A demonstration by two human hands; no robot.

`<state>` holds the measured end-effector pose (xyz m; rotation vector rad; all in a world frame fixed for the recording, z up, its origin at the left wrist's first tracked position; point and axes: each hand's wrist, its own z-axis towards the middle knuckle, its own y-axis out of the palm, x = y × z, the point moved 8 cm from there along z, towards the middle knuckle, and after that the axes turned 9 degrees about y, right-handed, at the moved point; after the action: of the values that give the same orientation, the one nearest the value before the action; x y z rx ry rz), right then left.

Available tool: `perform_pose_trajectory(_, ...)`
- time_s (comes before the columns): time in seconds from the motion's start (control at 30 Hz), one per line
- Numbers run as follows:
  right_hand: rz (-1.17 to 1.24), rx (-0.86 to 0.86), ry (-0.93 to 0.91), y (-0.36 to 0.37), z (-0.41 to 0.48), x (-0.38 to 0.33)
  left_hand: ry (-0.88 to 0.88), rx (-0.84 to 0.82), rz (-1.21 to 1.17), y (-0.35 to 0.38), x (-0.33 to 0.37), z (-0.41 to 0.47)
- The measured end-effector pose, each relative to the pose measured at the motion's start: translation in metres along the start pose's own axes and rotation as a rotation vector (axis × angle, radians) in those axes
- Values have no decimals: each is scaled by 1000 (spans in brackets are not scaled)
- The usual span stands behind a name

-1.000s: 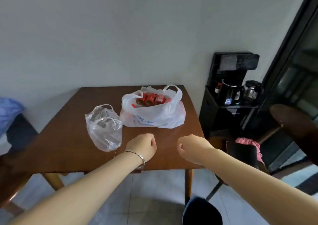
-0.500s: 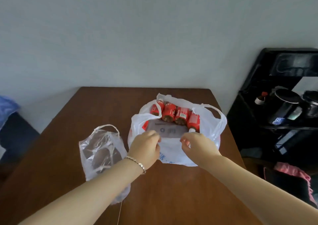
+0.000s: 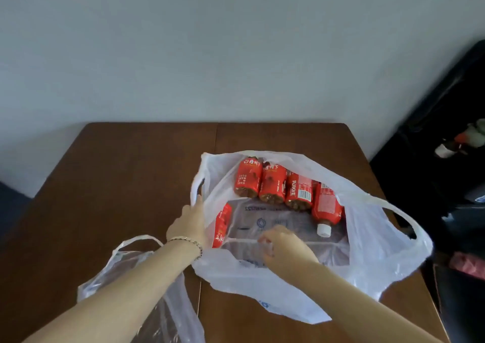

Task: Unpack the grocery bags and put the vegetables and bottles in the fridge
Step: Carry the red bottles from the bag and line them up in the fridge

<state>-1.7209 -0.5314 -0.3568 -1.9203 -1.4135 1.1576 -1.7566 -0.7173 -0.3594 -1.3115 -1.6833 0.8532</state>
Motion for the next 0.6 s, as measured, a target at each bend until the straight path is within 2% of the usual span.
perform_pose_trajectory(0.13, -107, -52, -137, 14, 55, -39, -67, 143, -216, -5, -25, 14)
perform_pose_trajectory(0.2, -315, -28, -323, 24, 72, -67, -66, 187, -302, -4, -34, 15)
perform_pose_trajectory(0.3, -670, 97, -660, 43, 83, -102, 21, 230, -159, -4, -35, 13)
perform_pose_trajectory(0.37, -772, 138, -743, 51, 90, -111, 116, 242, 9, 0, -28, 8)
perform_pose_trajectory(0.47, -821, 163, -723, 56, 98, -113, 172, 245, 110, 8, -23, 5)
perform_pose_trajectory(0.6, -636, 74, -463, 56, 106, -77, 144, 247, 143, 9, -21, 5)
